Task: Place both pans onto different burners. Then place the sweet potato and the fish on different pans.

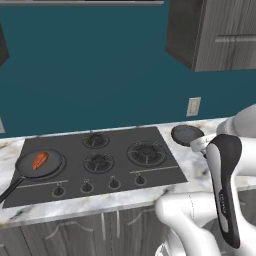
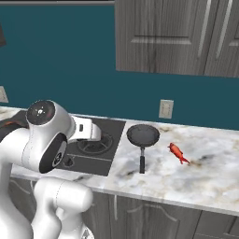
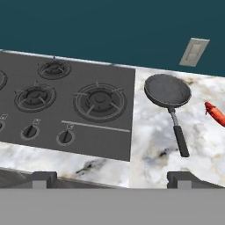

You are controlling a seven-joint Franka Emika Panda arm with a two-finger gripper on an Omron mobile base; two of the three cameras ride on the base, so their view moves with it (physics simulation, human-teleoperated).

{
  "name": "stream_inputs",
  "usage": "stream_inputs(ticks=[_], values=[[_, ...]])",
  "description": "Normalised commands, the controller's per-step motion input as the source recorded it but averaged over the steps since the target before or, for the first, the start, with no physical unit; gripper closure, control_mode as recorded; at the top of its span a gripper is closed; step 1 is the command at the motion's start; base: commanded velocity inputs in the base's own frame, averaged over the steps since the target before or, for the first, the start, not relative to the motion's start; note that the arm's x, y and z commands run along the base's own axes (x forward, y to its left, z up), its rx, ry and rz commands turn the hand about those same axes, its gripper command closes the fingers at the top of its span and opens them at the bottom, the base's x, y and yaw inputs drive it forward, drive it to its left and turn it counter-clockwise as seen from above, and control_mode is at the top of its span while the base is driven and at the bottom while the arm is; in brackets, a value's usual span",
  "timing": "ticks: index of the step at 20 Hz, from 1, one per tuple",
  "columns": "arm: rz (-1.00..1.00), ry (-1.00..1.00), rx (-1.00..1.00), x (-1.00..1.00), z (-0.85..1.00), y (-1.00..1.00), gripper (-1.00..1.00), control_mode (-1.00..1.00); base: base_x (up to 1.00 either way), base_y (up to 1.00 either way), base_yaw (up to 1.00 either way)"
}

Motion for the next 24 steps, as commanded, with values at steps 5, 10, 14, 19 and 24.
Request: stream_inputs(ticks=[5, 10, 14, 19, 24], values=[[0.00, 0.00, 0.01, 0.00, -0.04, -0.13, -1.00, -1.00, 0.00, 0.00, 0.00], [-0.02, 0.00, 0.00, 0.00, -0.06, -0.32, -1.00, -1.00, 0.00, 0.00, 0.00], [-0.01, 0.00, 0.00, 0.11, -0.04, -0.62, -1.00, -1.00, 0.00, 0.00, 0.00], [0.00, 0.00, 0.00, 0.36, -0.10, -0.56, -1.00, -1.00, 0.00, 0.00, 0.00], [0.00, 0.00, -0.01, 0.42, -0.20, -0.49, -1.00, -1.00, 0.00, 0.00, 0.00]])
